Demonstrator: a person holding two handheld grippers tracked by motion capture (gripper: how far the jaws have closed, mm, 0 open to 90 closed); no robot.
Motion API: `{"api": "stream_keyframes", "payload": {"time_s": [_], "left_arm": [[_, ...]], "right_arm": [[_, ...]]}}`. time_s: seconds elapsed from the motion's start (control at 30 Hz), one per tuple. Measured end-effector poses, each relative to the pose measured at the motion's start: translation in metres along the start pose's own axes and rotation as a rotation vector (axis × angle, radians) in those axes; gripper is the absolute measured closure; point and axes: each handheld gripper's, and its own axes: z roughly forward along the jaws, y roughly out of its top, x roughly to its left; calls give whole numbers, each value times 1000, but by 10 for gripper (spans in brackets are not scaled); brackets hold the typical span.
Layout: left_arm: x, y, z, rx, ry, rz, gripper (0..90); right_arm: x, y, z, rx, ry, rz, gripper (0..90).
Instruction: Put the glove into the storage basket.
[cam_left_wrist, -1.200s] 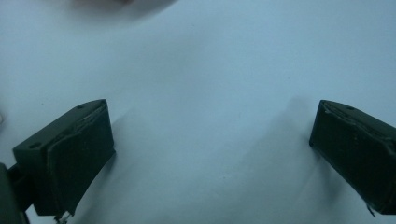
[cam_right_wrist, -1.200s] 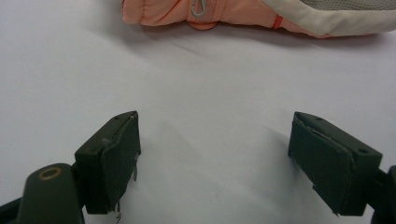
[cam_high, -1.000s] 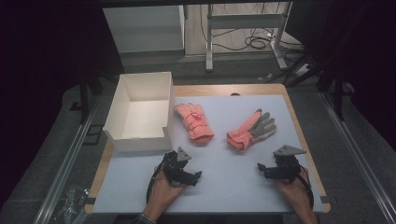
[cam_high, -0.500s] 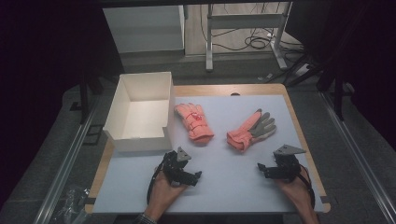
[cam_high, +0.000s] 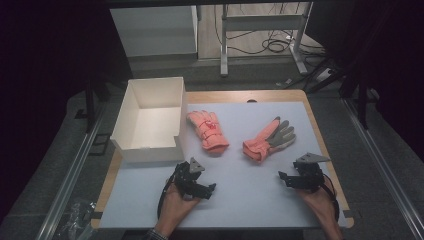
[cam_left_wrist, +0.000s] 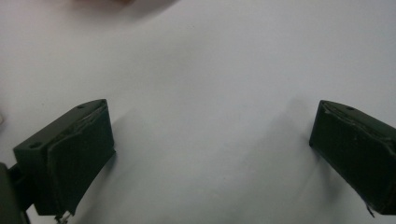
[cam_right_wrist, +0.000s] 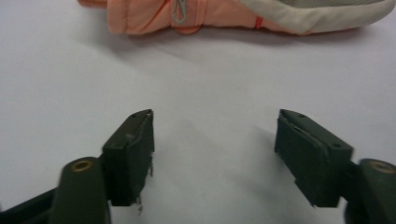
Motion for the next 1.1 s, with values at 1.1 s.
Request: {"api": "stream_keyframes", "payload": {"time_s": [1.1], "left_arm": [[0, 0, 0, -4, 0, -3, 0]], "right_arm": [[-30, 100, 52, -14, -79, 153, 445]]}}
